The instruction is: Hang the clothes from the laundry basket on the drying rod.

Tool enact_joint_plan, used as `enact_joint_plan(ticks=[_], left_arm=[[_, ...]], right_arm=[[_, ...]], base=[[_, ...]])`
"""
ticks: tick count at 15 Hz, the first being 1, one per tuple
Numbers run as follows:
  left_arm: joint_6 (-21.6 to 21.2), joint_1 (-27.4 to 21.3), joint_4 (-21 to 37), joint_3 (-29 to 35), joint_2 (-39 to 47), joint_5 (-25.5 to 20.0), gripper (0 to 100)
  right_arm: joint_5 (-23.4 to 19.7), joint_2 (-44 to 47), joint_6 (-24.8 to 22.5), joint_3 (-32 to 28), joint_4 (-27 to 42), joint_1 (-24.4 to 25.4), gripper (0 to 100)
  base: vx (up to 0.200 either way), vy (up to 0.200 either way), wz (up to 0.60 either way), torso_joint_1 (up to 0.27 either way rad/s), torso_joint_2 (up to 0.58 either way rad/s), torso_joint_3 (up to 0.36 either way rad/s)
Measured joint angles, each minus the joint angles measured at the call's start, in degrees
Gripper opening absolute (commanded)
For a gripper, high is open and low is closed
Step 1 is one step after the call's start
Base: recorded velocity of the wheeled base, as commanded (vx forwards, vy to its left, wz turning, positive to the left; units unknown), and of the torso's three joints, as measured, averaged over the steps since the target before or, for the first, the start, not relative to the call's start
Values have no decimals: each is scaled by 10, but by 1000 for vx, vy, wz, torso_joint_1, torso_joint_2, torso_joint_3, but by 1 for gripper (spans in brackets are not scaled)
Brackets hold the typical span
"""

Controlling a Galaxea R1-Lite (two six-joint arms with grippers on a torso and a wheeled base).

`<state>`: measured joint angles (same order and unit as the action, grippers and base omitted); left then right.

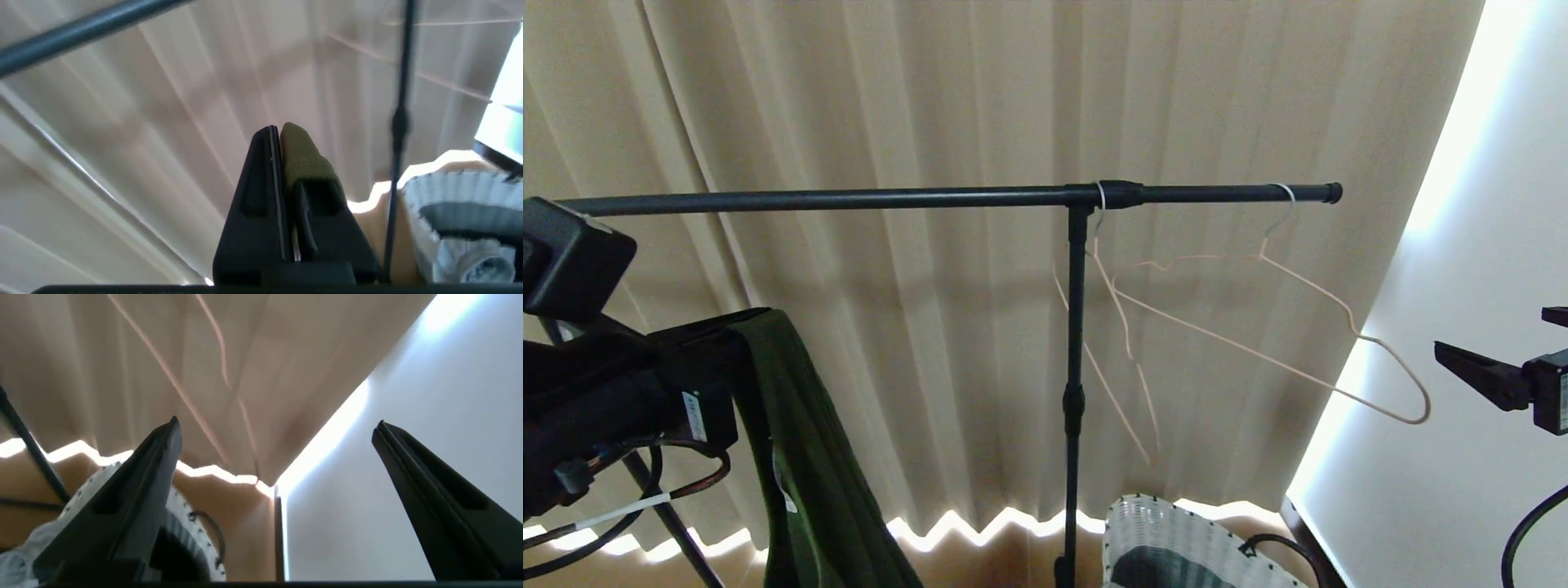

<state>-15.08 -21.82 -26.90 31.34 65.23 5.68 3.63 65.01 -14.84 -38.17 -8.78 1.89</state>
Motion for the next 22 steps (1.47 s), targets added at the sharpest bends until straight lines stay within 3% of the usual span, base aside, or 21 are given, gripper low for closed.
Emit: enact_joint_plan(ticks=[13, 18, 22], left_arm=[[-2, -6, -2, -41, -24, -1, 0], [1, -12, -1, -53, -28, -1, 0], [1, -20, -2, -52, -28, -20, 0]], right_arm=[[-10, 15, 2, 4, -2, 0, 100], [-36, 38, 3, -3, -3, 0, 100], [-80, 89, 56, -39, -5, 1, 100]], base=[[0, 0, 0, 0, 0, 0], [0, 0, 0, 0, 0, 0], [0, 0, 0, 0, 0, 0]])
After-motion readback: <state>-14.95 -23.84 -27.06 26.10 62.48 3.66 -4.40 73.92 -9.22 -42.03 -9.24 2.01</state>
